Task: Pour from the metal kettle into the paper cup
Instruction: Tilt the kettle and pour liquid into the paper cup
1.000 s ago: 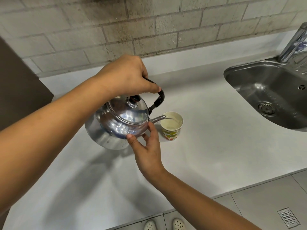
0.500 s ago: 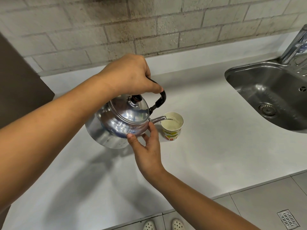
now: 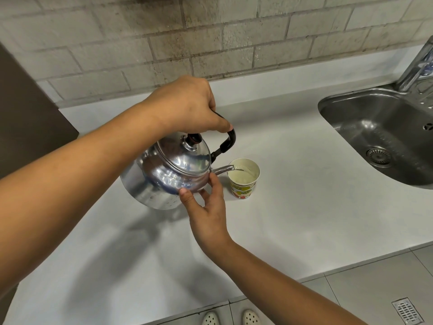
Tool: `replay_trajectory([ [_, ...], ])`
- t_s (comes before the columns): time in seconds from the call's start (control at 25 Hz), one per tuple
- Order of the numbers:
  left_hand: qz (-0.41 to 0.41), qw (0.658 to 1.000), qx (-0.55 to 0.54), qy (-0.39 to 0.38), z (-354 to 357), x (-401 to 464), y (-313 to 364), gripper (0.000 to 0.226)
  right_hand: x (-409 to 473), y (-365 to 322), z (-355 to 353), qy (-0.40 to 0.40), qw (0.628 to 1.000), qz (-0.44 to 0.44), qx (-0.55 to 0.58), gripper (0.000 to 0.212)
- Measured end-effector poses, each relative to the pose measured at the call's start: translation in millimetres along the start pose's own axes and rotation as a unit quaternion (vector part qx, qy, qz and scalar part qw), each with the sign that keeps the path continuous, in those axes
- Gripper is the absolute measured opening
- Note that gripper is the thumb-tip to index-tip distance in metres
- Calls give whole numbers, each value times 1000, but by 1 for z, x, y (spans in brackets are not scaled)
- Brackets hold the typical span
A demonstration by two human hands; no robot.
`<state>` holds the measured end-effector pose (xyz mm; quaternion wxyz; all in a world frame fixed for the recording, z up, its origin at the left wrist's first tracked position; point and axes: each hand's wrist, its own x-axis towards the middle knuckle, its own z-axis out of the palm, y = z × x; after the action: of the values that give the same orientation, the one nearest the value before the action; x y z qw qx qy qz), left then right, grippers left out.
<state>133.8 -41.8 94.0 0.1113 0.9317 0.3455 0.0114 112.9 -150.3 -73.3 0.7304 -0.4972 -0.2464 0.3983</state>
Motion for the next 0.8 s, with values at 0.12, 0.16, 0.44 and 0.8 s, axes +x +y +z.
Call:
replay_trajectory([
  [0.12, 2, 1000, 6, 1, -1, 0, 0, 48, 0, 1, 1, 2, 1000, -2, -1, 58],
  [0.16, 3, 1000, 8, 2, -1, 0, 0, 47, 0, 2, 1, 3, 1000, -2, -2, 58],
  [0.44, 4, 1000, 22, 3, 0, 1, 3, 47, 0, 3, 0, 4, 1000, -5, -4, 56],
  [0.8, -1, 1000, -18, 19, 5, -3, -11, 49, 0, 7, -5, -8, 999, -17, -28, 50],
])
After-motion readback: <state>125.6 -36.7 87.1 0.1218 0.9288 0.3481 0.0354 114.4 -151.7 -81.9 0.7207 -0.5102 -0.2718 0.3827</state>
